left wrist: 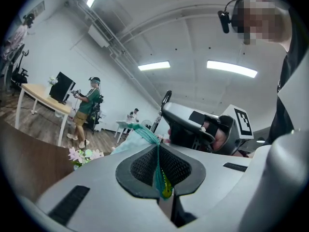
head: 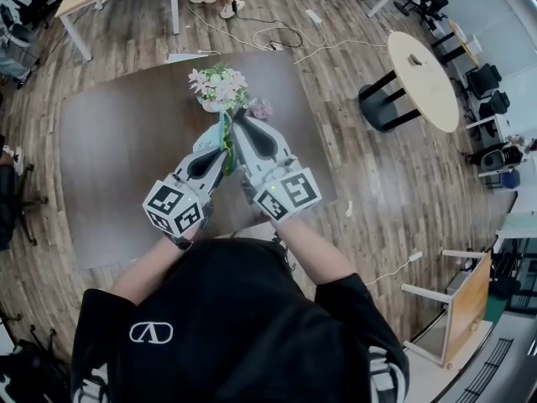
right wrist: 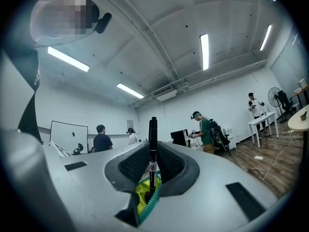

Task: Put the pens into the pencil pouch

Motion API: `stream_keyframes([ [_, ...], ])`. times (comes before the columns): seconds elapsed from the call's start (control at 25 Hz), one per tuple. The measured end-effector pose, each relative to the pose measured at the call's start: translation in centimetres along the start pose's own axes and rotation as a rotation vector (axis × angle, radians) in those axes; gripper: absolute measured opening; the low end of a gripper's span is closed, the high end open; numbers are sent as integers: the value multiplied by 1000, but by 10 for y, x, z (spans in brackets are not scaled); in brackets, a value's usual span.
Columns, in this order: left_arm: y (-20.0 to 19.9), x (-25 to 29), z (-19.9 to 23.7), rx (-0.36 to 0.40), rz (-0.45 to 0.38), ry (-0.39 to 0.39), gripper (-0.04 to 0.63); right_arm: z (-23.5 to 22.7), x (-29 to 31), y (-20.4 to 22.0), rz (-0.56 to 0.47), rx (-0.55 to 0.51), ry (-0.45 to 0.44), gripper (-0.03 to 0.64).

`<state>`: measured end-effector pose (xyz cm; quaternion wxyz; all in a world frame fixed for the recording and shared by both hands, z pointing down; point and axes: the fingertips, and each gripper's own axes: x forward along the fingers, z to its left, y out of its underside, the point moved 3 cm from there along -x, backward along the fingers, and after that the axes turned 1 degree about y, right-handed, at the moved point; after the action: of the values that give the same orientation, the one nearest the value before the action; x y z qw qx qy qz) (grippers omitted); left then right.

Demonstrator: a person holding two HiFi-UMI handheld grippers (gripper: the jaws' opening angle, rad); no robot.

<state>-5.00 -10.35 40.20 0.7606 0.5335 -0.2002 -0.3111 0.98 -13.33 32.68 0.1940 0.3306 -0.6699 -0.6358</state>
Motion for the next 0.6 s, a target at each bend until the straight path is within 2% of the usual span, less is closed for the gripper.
stream_keyframes([
  [0.2, -6, 1, 1, 17, -13, 6, 12, 4, 4, 17, 93, 44, -56, 51],
  [0.24, -6, 1, 2, 16, -14, 5, 12, 6, 5, 18, 102, 47, -75, 89],
  [0.32, -6, 0, 4, 11, -14, 0, 12, 8, 6, 16, 110, 47, -99, 114],
  [0.6, -5, -2, 5, 8, -24, 0, 12, -8, -6, -1, 36, 64, -26, 112],
])
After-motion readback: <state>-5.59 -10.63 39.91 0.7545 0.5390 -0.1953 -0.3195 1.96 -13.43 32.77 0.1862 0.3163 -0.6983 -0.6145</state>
